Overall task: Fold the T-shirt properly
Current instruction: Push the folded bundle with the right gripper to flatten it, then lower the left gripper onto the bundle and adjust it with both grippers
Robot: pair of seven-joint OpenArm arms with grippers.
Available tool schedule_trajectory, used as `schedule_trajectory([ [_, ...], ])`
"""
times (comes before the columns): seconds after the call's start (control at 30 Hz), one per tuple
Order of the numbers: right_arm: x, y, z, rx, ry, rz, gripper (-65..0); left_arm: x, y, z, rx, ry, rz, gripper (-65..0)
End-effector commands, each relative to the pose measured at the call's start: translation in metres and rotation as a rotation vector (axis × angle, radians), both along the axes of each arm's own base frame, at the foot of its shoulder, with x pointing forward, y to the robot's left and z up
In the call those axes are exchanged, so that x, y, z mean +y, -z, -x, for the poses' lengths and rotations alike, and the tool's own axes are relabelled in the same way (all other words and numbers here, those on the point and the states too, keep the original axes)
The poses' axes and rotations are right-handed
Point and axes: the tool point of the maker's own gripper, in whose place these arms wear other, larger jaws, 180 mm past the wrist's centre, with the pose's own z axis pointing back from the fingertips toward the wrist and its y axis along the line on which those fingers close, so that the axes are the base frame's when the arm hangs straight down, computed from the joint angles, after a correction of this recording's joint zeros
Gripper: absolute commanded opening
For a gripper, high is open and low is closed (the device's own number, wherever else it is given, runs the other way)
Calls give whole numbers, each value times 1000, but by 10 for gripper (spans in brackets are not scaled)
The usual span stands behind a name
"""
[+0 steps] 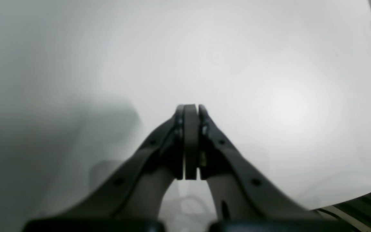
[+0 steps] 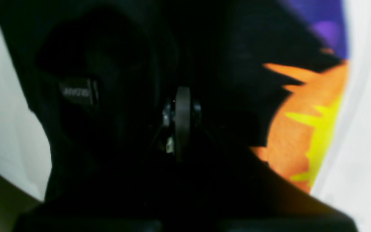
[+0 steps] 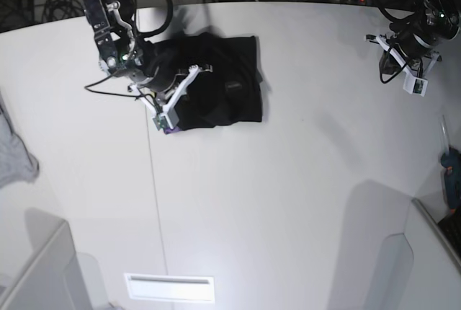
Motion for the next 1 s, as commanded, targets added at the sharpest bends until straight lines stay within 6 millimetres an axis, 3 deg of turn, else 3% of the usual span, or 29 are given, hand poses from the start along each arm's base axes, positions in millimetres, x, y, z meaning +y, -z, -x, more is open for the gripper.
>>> schedule_trajectory([
  [0.0,9,-14,-8,-46,-5,-34,-650,2,-9,-6,-35,13,-8,-650],
  [0.23,30,-26,-7,-66,-41,-71,-650,2,-9,-6,-35,13,-8,-650],
  [0.83,143,-57,15,-65,-252,-191,-650,2,-10,-6,-37,11,-8,-650],
  [0.9,148,-65,16,-88,-268,-200,-650,2,-10,-7,-39,11,-8,-650],
  [0.97,134,-70,10,-105,-226,-194,-650,3,-10,-7,-39,13,-11,-650],
])
